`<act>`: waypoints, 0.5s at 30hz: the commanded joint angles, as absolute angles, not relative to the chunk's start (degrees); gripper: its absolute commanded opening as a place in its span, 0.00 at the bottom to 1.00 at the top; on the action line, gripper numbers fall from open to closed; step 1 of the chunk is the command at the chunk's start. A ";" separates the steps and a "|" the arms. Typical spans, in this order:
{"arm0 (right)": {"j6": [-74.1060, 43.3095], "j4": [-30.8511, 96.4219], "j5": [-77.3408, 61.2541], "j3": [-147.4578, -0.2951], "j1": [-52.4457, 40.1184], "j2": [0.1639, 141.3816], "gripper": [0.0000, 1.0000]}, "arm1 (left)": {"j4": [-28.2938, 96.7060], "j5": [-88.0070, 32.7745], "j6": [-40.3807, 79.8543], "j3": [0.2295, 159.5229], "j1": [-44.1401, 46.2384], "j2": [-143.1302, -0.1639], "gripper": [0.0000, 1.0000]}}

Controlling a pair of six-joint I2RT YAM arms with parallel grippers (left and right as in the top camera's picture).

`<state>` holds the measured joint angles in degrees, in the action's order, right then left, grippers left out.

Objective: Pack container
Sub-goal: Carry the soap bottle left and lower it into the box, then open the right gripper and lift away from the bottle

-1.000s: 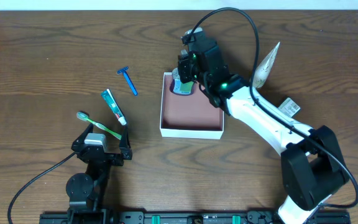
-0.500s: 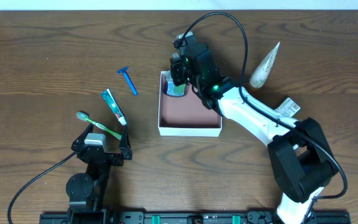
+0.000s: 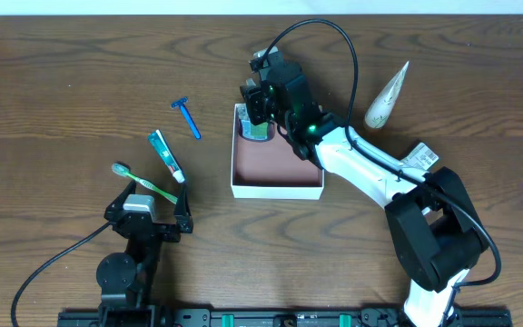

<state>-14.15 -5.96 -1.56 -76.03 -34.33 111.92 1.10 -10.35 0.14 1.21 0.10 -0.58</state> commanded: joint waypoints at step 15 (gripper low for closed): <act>-9.47 5.28 -3.49 -89.08 -35.18 110.67 0.75 | 3.07 -11.35 -0.19 0.23 -0.10 -0.23 0.98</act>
